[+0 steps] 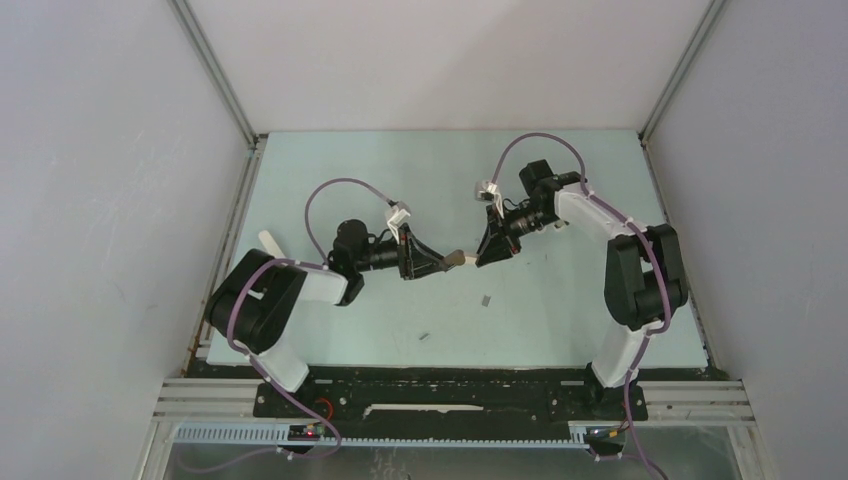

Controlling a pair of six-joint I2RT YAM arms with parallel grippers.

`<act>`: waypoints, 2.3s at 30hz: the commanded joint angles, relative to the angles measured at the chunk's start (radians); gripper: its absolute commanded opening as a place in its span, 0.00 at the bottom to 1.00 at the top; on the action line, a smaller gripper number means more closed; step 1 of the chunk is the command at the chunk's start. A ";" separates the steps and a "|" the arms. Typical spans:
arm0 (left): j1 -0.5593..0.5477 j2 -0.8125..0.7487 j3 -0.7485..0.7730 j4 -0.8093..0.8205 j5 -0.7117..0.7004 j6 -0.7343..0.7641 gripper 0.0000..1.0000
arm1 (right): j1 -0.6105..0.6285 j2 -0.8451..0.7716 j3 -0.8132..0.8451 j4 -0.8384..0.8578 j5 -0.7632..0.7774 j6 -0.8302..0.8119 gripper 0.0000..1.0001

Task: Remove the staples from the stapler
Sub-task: Unload the staple at the center of the board.

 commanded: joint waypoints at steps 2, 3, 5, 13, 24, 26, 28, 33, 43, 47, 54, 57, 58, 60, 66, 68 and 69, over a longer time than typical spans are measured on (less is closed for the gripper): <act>0.045 -0.029 0.027 -0.098 -0.027 0.011 0.00 | -0.029 0.008 0.001 0.022 0.073 0.019 0.00; 0.044 -0.029 0.028 -0.097 -0.028 0.007 0.00 | -0.027 0.008 0.002 0.025 0.065 0.025 0.00; 0.040 -0.031 0.025 -0.097 -0.031 0.003 0.02 | -0.021 0.006 0.001 0.030 0.054 0.037 0.00; -0.003 -0.044 0.026 -0.075 -0.050 -0.039 0.23 | -0.027 0.002 0.001 0.049 -0.049 0.100 0.00; -0.083 -0.116 -0.011 -0.054 -0.147 -0.055 0.79 | -0.055 -0.009 0.001 0.056 -0.194 0.152 0.00; -0.081 -0.157 -0.030 -0.083 -0.177 -0.026 0.82 | -0.065 -0.013 0.001 0.054 -0.198 0.152 0.00; -0.079 -0.217 -0.050 -0.121 -0.220 0.008 0.84 | -0.073 -0.016 0.002 0.052 -0.202 0.151 0.00; -0.064 -0.367 -0.102 -0.232 -0.324 0.078 0.85 | -0.078 -0.021 0.001 0.050 -0.191 0.147 0.00; -0.054 -0.580 -0.182 -0.370 -0.428 0.137 0.52 | -0.076 -0.056 0.002 0.045 -0.184 0.140 0.00; -0.063 -0.545 -0.174 -0.369 -0.446 0.120 0.32 | -0.069 -0.062 0.001 0.043 -0.183 0.139 0.00; -0.153 -0.389 -0.073 -0.350 -0.470 0.108 0.19 | -0.038 -0.051 0.002 0.054 -0.162 0.154 0.00; -0.202 -0.330 -0.039 -0.325 -0.477 0.096 0.17 | -0.028 -0.043 0.002 0.070 -0.149 0.179 0.00; -0.218 -0.311 -0.031 -0.318 -0.484 0.093 0.17 | -0.026 -0.041 0.001 0.074 -0.144 0.184 0.00; -0.240 -0.280 -0.019 -0.301 -0.490 0.086 0.17 | -0.020 -0.035 0.001 0.082 -0.134 0.195 0.00; -0.249 -0.250 -0.010 -0.268 -0.517 0.057 0.17 | 0.002 -0.032 -0.016 0.124 -0.108 0.229 0.00; -0.248 -0.255 -0.011 -0.268 -0.534 0.053 0.17 | 0.009 -0.030 -0.016 0.126 -0.101 0.230 0.00; -0.249 -0.258 -0.013 -0.268 -0.541 0.053 0.17 | 0.013 -0.028 -0.017 0.126 -0.100 0.231 0.00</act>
